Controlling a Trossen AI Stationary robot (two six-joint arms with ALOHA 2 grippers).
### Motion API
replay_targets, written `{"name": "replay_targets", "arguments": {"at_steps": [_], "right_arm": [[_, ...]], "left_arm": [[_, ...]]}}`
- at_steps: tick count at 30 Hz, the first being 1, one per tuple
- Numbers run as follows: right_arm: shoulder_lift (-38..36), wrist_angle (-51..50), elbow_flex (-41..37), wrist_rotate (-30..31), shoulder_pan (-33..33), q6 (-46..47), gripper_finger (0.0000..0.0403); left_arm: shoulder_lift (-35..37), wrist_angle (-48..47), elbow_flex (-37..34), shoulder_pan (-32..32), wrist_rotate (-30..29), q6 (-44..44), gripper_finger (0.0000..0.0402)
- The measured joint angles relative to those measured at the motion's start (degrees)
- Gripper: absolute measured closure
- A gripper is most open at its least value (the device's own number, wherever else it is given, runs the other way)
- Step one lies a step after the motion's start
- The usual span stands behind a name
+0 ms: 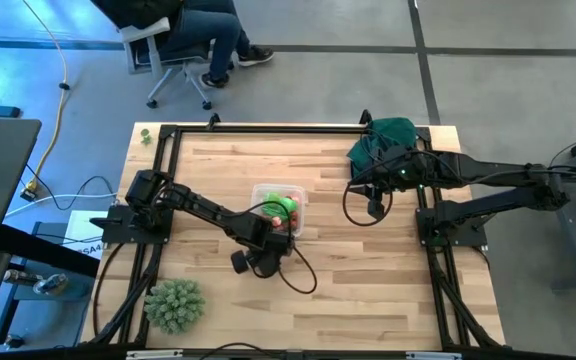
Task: Pick and placing Produce into tupperware
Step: Put the blackberry into the transparent container
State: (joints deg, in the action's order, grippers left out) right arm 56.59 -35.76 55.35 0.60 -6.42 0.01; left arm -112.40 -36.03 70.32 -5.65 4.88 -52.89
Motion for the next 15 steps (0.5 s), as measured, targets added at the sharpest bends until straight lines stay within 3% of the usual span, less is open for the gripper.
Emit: {"name": "replay_targets", "arguments": {"at_steps": [15], "right_arm": [[-0.01, -0.01, 0.0, 0.0, -0.01, 0.0, 0.0334]], "left_arm": [[-0.04, -1.81, -0.06, 0.07, 3.39, -6.9, 0.0277]]}}
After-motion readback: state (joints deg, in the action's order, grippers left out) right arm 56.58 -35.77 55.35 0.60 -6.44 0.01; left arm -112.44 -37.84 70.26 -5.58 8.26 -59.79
